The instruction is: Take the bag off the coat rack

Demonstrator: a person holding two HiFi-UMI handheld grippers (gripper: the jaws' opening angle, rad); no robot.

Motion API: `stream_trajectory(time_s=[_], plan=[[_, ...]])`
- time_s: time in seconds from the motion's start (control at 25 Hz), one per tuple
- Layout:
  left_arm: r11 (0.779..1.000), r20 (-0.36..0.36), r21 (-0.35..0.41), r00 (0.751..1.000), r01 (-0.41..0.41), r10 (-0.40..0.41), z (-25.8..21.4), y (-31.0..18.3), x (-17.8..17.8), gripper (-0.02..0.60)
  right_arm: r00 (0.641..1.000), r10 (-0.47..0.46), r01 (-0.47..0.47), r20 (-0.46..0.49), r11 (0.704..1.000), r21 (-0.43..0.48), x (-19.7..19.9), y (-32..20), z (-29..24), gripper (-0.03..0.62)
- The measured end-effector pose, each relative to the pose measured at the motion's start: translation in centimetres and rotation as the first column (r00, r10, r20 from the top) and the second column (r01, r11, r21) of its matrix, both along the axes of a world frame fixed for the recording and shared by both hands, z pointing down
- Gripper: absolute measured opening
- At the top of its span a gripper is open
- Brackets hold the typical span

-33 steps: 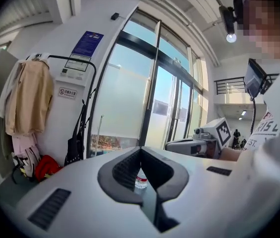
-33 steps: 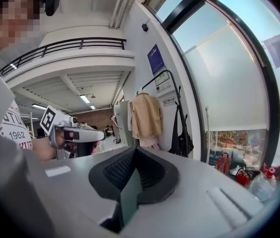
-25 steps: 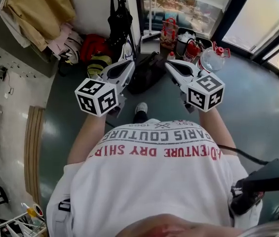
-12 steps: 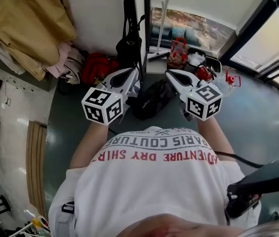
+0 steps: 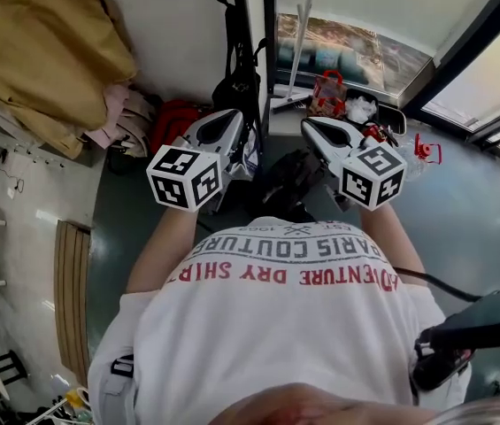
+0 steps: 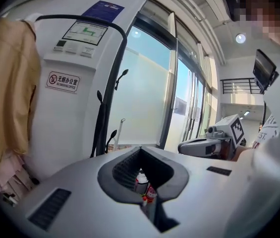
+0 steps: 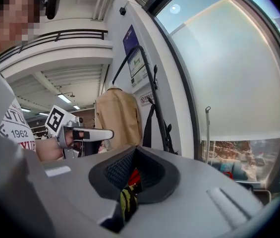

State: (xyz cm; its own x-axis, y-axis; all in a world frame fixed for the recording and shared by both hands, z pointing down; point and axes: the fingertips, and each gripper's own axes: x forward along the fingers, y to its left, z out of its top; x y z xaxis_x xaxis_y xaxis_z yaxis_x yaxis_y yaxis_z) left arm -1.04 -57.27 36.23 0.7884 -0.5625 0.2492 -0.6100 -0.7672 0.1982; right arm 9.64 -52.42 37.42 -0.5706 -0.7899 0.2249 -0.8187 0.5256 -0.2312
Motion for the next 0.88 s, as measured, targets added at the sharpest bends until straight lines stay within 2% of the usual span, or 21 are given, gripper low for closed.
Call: stream_trajectory(time_s=[0.08, 0.24, 0.36, 0.64, 0.8, 0.88], plan=[[1.0, -0.023, 0.003, 1.0, 0.008, -0.008, -0.4, -0.8, 0.3, 0.002, 1.0, -0.006, 0.006, 0.002, 1.0, 0.005, 0.7, -0.8, -0.4, 0.002], [0.998, 0.009, 0.017, 0.999, 0.052, -0.052, -0.3, -3.2, 0.7, 0.003, 1.0, -0.019, 0.019, 0.014, 1.0, -0.002, 2.1, -2.8, -0.5, 0.002], [0.999, 0.005, 0.014, 0.999, 0.048, -0.048, -0.3, -5.0, 1.2, 0.003, 0.999, -0.029, 0.03, 0.016, 0.999, -0.025, 2.7, -4.3, 0.3, 0.002], [0.997, 0.078, 0.015, 0.994, 0.08, -0.08, -0.6, -9.2, 2.3, 0.005, 0.999, -0.052, 0.052, 0.013, 0.995, -0.079, 4.1, -6.6, 2.2, 0.002], [0.996, 0.078, 0.062, 0.995, 0.062, -0.067, -2.3, -11.8, 3.4, 0.101, 0.999, -0.051, 0.052, 0.01, 0.995, -0.085, 5.3, -7.2, 2.4, 0.002], [0.991, 0.082, 0.109, 0.993, 0.076, -0.085, -3.5, -13.4, 3.8, 0.125, 0.999, -0.038, 0.039, 0.006, 0.995, -0.09, 6.4, -7.5, 2.6, 0.002]])
